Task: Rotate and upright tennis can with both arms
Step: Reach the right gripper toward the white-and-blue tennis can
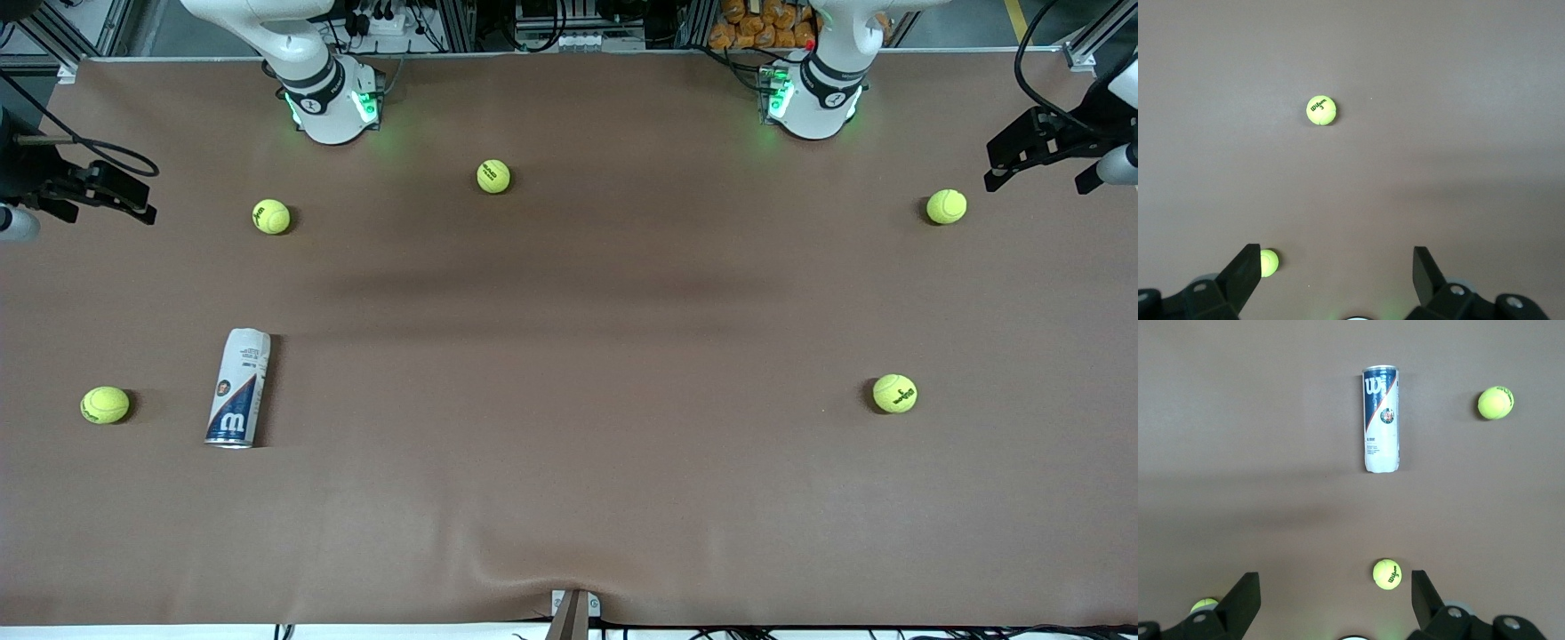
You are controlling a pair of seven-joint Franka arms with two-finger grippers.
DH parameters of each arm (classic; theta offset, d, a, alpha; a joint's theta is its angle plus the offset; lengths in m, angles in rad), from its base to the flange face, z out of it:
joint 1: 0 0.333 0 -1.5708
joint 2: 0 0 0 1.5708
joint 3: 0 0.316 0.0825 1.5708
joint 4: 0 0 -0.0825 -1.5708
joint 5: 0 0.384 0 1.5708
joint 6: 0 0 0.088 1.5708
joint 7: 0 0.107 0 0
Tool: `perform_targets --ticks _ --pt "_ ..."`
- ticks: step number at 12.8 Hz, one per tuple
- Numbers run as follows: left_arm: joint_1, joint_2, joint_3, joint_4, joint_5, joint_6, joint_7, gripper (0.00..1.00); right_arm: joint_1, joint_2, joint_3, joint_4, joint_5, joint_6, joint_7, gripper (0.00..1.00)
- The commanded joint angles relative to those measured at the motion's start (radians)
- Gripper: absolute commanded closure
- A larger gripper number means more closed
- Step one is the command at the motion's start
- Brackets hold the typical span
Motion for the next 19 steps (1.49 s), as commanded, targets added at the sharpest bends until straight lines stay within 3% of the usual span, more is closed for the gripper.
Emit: perform_targets --ticks 1,7,12,19 --pt "0.013 0.006 -0.003 0.021 -0.015 -0.015 0.022 0.00 -0.038 -0.018 0.018 -0.002 -0.015 0.010 -0.055 0.00" --pt "0.013 0.051 -0.003 0.076 -0.006 -0.069 0.020 0.00 -0.032 0.034 0.015 -0.022 -0.012 0.085 -0.055 0.00" --pt "0.013 0.052 -0.003 0.046 -0.003 -0.069 0.022 0.00 -0.058 0.331 0.012 -0.024 -0.018 0.263 -0.057 0.00" --pt "0.028 0.052 -0.002 0.038 0.001 -0.066 0.020 0.00 -0.126 0.657 0.012 -0.025 -0.016 0.648 -0.212 0.00"
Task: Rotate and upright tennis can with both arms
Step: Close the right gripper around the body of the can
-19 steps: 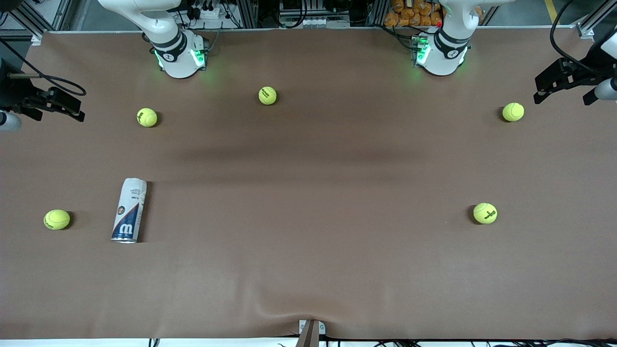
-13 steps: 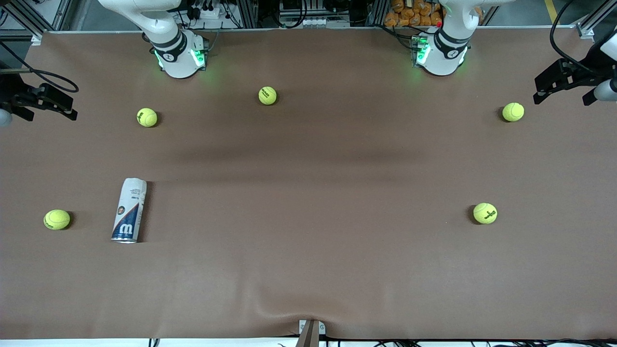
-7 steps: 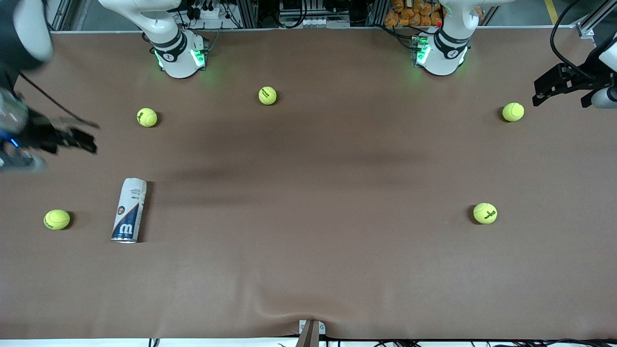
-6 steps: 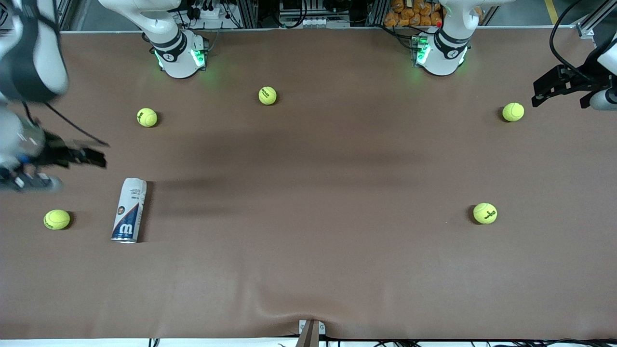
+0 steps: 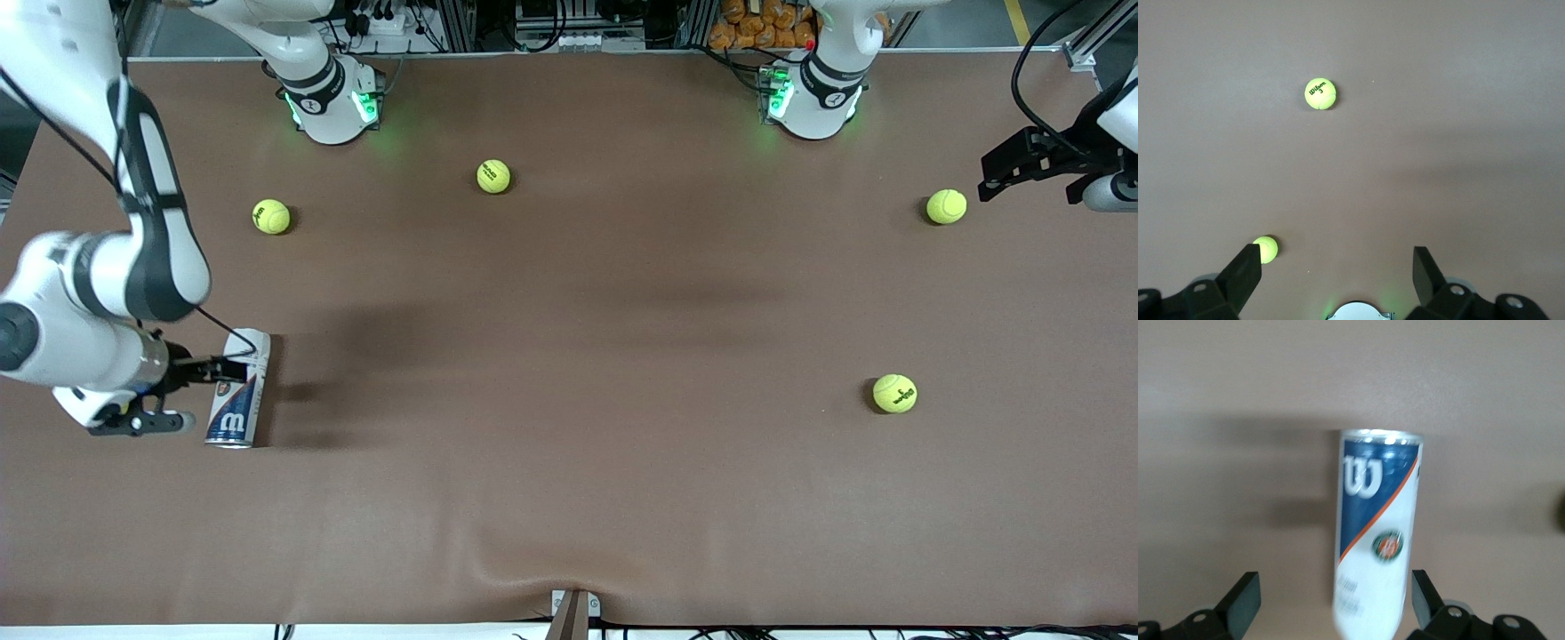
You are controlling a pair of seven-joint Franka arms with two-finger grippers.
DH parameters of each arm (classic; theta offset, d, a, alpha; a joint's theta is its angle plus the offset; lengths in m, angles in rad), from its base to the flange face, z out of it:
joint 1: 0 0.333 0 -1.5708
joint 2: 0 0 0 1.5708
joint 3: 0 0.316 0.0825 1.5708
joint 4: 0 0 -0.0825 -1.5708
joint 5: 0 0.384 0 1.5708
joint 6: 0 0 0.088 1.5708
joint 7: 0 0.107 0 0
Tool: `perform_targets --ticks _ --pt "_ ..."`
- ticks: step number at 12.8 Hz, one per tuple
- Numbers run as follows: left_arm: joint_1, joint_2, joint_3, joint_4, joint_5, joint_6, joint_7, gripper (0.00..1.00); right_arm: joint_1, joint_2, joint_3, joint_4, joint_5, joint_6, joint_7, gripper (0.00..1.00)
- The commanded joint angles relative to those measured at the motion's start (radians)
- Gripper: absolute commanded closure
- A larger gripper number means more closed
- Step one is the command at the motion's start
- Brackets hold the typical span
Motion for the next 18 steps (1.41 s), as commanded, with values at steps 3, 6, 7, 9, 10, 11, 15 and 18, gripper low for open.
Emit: perform_targets --ticks 3,6,7,9,10,11,15,18 --pt "0.023 -0.003 -0.004 0.006 0.000 -0.009 0.022 0.00 -0.076 0.131 0.015 0.028 -0.006 0.071 -0.080 0.00" --pt "0.024 0.006 -0.004 0.007 0.000 -0.007 0.022 0.00 -0.080 0.154 0.015 0.003 0.049 0.077 -0.079 0.00" --pt "0.023 0.008 -0.004 0.007 0.001 -0.003 0.022 0.00 -0.080 0.157 0.015 -0.002 0.064 0.077 -0.079 0.00" --pt "0.021 0.009 -0.004 0.007 0.001 0.003 0.020 0.00 -0.080 0.162 0.015 -0.015 0.066 0.075 -0.079 0.00" --pt "0.023 0.009 -0.006 0.007 0.001 0.003 0.020 0.00 -0.080 0.162 0.015 -0.017 0.066 0.074 -0.079 0.00" --pt "0.023 0.009 -0.006 0.007 0.000 0.003 0.022 0.00 -0.079 0.163 0.015 -0.017 0.064 0.074 -0.080 0.00" --pt "0.023 0.009 -0.004 0.007 0.000 0.008 0.022 0.00 -0.063 0.145 0.017 -0.011 0.064 0.060 -0.141 0.42" --pt "0.023 0.009 -0.006 0.007 0.000 0.008 0.022 0.00 -0.036 0.122 0.020 0.035 0.061 0.054 -0.250 0.37"
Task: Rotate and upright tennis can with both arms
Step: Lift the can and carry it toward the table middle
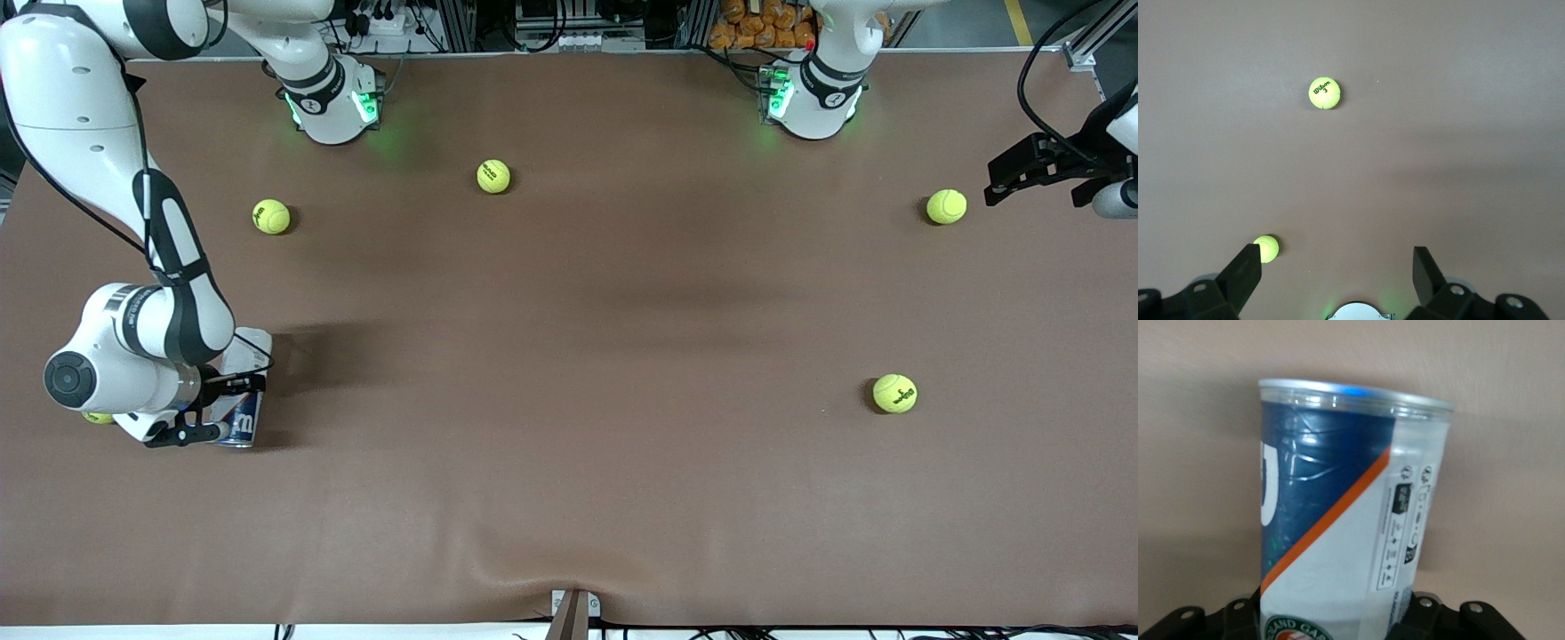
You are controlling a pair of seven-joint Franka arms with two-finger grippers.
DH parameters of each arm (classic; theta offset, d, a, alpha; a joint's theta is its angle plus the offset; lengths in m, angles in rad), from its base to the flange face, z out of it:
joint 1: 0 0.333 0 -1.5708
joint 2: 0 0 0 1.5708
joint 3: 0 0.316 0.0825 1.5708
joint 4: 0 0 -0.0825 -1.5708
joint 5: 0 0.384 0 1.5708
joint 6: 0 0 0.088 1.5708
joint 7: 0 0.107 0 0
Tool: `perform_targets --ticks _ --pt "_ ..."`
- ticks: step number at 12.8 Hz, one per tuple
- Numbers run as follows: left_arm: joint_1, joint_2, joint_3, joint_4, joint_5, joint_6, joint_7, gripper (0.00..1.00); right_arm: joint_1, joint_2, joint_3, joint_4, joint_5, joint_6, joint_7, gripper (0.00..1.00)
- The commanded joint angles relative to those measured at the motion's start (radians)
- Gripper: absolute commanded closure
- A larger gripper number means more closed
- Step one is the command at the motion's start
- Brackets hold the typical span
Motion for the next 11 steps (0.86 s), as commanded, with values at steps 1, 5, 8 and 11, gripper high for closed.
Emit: perform_targets --ticks 1,5,8,11 --pt "0.008 0.003 -0.006 0.011 0.000 0.003 0.022 0.00 0.029 -0.036 0.005 0.026 0.013 -0.016 -0.123 0.37" --pt "0.008 0.003 -0.006 0.009 0.000 0.003 0.022 0.00 0.066 -0.058 0.060 0.031 0.020 0.012 -0.259 0.37" --pt "0.013 0.003 -0.004 0.008 0.000 0.003 0.022 0.00 0.176 -0.043 0.143 0.031 0.008 0.099 -0.289 0.37" --pt "0.047 0.003 -0.004 -0.013 0.000 0.003 0.022 0.00 0.348 -0.044 0.142 0.030 -0.006 0.127 -0.314 0.35"
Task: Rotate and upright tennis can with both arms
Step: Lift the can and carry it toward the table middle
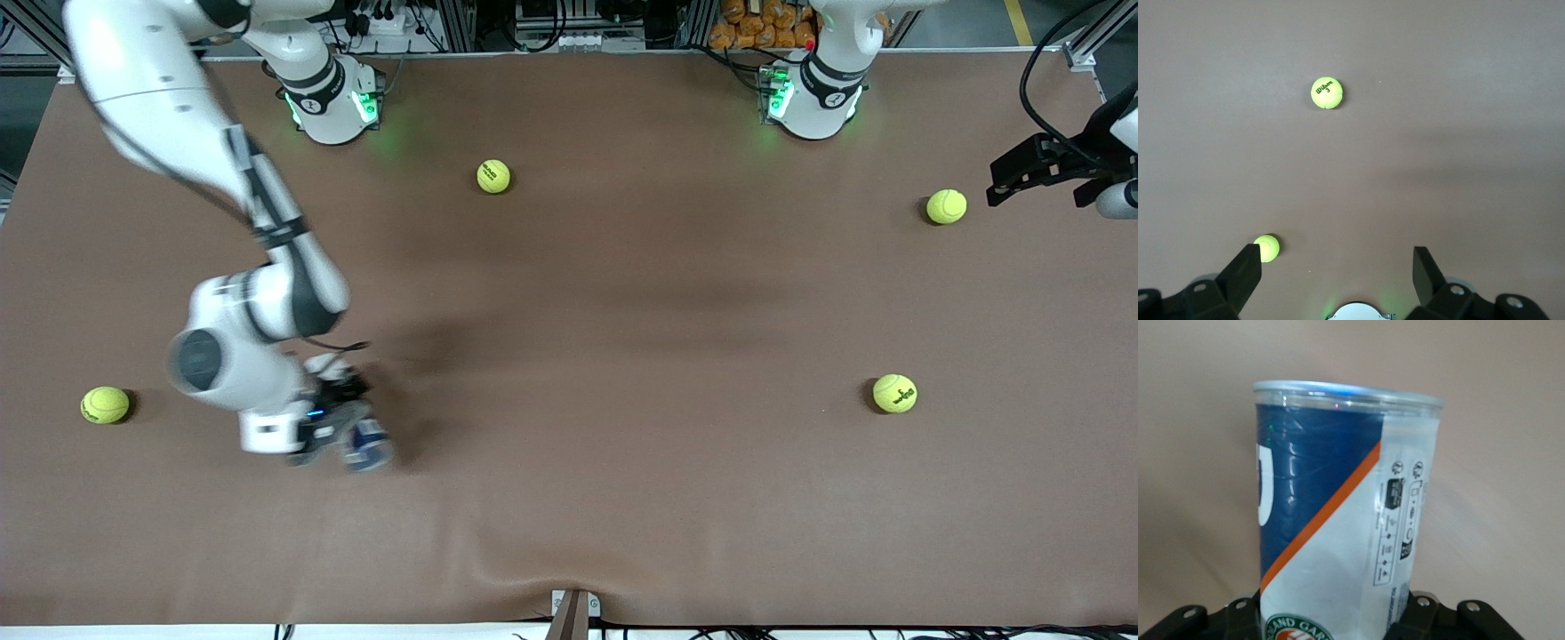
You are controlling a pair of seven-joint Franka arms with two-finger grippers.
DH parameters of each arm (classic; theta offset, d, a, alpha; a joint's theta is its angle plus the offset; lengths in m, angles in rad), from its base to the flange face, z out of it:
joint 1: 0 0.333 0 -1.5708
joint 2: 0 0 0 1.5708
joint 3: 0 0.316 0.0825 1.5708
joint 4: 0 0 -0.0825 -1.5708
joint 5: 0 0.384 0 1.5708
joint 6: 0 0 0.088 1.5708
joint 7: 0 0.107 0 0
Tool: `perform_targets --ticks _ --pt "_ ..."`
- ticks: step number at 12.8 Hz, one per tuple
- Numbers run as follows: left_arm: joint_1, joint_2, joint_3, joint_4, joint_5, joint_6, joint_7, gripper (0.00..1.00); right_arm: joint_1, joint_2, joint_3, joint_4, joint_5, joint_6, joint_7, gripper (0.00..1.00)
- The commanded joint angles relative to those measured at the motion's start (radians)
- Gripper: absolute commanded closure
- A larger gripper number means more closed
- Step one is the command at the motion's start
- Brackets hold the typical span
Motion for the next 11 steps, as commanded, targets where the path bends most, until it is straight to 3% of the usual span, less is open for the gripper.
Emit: perform_targets --ticks 1,5,7,11 --pt "0.051 0.002 -0.007 -0.025 -0.005 0.003 0.022 0.00 0.129 -0.006 -0.009 -0.004 -0.035 0.018 -0.086 0.32" --pt "0.059 0.047 -0.007 -0.036 -0.011 0.000 0.023 0.00 0.260 0.001 -0.009 -0.011 -0.223 0.094 -0.108 0.27" --pt "0.062 0.064 -0.007 -0.053 -0.014 0.000 0.023 0.00 0.300 0.021 -0.009 -0.009 -0.335 0.120 -0.132 0.14" --pt "0.079 0.117 -0.007 -0.079 -0.034 -0.002 0.023 0.00 0.351 0.056 -0.008 -0.017 -0.359 0.208 -0.143 0.13"
